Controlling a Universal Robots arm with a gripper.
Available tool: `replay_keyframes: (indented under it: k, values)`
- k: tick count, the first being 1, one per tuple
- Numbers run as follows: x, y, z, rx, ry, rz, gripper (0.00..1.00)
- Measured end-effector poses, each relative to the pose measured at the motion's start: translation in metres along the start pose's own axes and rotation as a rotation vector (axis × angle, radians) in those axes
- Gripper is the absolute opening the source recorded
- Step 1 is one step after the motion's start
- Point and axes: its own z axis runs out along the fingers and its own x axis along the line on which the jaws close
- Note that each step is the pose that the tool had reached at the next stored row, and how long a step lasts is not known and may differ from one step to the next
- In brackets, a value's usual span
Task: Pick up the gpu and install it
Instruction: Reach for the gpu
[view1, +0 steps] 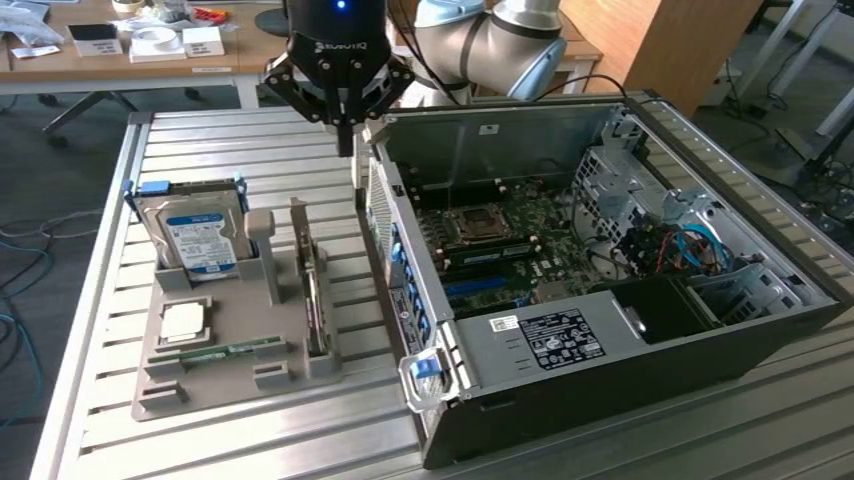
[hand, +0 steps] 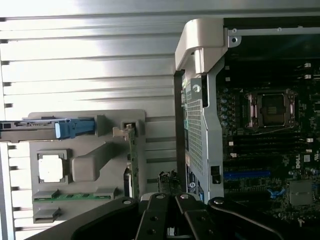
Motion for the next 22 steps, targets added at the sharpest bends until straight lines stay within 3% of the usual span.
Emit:
replay_keyframes:
  k: [14, 22]
  values:
    - [0.004, -0.0003, 0.0, -0.0001, -0.0001, 0.0, 0.11]
    - [0.014, -0.0011, 0.0009, -0.0001, -0.0001, 0.0, 0.11]
